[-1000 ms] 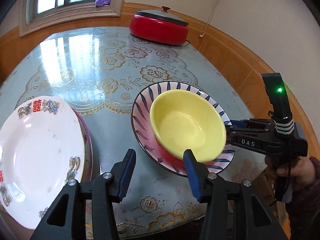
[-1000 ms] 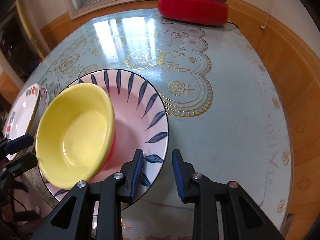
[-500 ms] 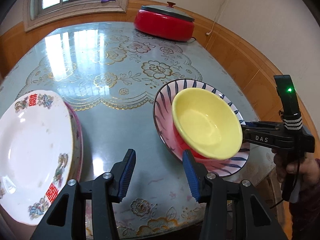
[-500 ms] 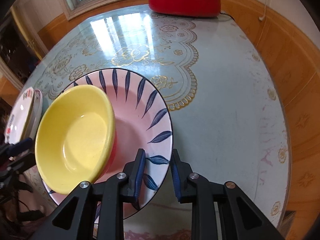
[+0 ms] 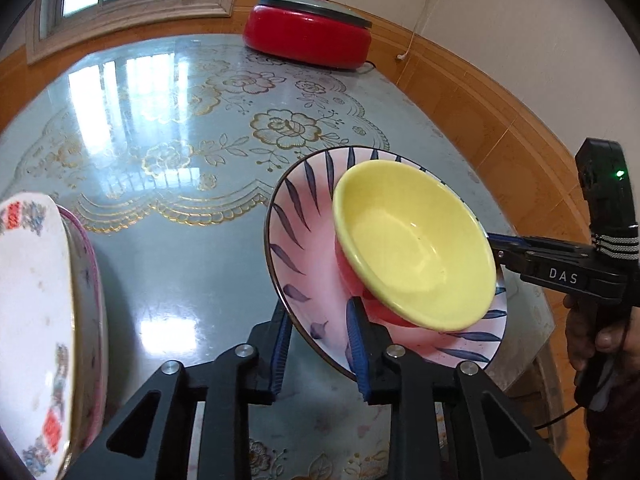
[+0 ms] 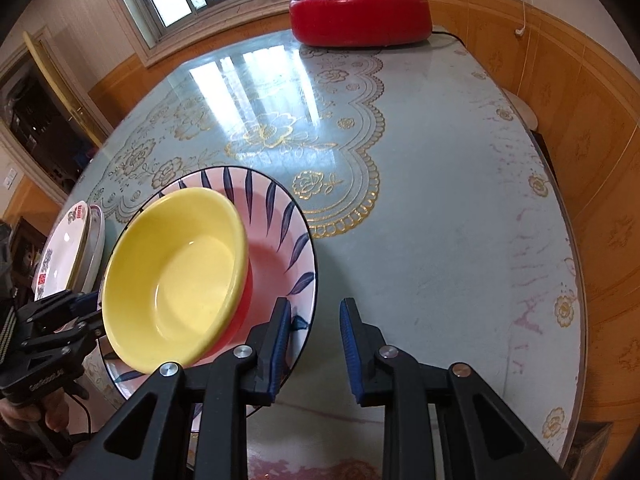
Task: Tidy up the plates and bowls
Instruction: 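Move both tools to the blue-striped bowl rim and close on it, then lift the nested bowls off the table with both tools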
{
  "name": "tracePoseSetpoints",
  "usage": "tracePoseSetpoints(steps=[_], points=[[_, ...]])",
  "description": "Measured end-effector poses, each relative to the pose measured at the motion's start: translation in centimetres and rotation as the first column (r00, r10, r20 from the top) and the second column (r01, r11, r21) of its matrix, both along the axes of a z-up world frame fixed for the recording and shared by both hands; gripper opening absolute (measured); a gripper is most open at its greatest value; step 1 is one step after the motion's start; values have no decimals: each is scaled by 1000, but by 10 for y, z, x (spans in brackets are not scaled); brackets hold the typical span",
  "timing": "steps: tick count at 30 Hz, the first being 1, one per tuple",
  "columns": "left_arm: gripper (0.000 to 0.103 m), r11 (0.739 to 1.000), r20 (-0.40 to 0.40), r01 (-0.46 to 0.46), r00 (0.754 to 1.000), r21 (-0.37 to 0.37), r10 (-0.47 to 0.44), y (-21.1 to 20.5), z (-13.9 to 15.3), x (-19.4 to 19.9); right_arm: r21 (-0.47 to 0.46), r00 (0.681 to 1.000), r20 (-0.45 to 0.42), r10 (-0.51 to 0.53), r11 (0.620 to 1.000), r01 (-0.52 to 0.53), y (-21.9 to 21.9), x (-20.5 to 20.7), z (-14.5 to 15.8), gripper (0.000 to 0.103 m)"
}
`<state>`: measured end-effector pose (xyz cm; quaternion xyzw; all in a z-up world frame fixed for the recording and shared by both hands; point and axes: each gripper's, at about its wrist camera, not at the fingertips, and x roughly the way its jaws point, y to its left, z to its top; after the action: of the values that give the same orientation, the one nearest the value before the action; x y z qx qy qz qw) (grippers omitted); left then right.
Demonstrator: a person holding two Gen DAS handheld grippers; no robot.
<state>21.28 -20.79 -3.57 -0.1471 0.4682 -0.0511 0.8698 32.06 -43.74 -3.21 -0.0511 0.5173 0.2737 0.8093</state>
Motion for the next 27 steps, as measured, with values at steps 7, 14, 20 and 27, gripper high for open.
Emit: tracePoseSetpoints(steps=[7,14,20,27], points=[[25,997,-2,12,1000,79,-11,-5,0,11,-9,1000,-22,18,1000,-19,10,5,-6,21],[29,997,8,7,1000,82,-7,-5,-13,20,45,998,-56,-2,999,5,9,14,-17,22],[31,999,-9,15,1000,30,-14,1,-19,23,59,995,-89,35,998,-30,11,14,-23,22],[23,997,-19,53,998,64,-52,-7,-19,28,90,992,-107,63,994,-54,11,15,-30,26]])
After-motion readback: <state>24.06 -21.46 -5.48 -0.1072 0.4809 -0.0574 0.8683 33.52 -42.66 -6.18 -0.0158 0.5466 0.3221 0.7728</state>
